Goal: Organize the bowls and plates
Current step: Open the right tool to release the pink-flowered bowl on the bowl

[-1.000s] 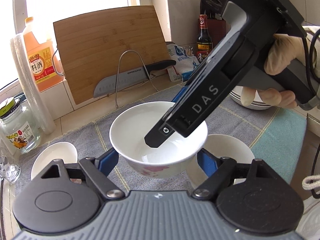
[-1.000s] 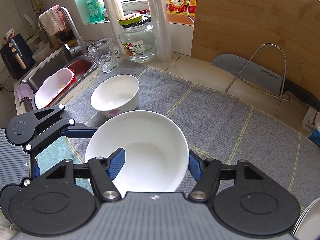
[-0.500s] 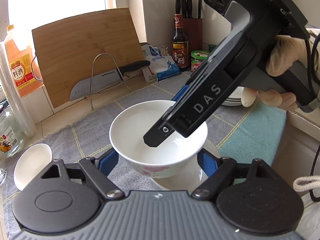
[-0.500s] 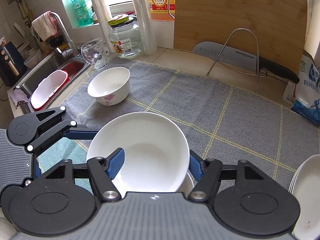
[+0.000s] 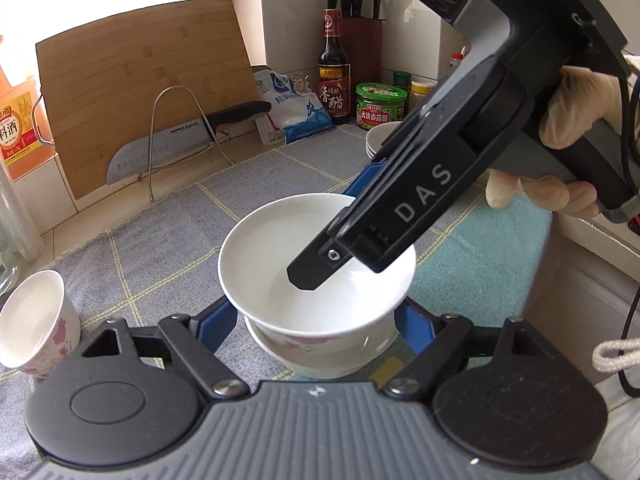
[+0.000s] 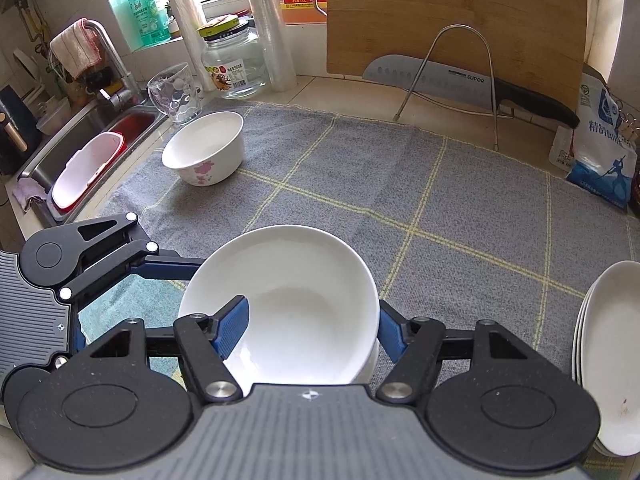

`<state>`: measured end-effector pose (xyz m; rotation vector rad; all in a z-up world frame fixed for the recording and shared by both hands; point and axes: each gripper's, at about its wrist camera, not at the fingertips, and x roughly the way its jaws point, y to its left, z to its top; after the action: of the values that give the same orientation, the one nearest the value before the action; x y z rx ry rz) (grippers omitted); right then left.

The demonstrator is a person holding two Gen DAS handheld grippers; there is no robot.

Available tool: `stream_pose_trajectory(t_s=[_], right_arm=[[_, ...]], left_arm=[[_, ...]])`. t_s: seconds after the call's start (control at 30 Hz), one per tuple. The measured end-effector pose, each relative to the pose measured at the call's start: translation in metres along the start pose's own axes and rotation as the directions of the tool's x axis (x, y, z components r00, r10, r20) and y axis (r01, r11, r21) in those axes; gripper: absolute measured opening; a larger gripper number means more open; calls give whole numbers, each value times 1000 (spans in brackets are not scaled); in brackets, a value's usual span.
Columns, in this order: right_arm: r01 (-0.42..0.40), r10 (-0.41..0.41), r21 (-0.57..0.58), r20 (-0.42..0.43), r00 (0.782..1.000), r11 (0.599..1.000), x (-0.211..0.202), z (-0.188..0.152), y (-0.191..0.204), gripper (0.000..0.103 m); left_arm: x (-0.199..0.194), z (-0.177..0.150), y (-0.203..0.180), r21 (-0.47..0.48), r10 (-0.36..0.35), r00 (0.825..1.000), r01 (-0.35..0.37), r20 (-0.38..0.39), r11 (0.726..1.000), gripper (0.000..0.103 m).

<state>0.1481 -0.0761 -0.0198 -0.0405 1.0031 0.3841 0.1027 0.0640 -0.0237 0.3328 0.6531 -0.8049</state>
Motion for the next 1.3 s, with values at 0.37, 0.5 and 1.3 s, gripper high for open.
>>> stream_pose_trajectory(t_s=[0.37,0.5,1.3], right_arm=[[4,-4,2,-22,1000,1000,7,-4,-2,73],[9,-9,1,-28,1000,1000,9,-4,-2,73],[17,-14,-61,45,999,998,-1,1,9,103]], left_arm=[[8,-4,0,-8,-15,999,15,-28,1000,85],[10,-4,0,-12,-19,999,18,-36,1000,85],[-4,-6,6,-12,-23,999,22,-32,1000,92]])
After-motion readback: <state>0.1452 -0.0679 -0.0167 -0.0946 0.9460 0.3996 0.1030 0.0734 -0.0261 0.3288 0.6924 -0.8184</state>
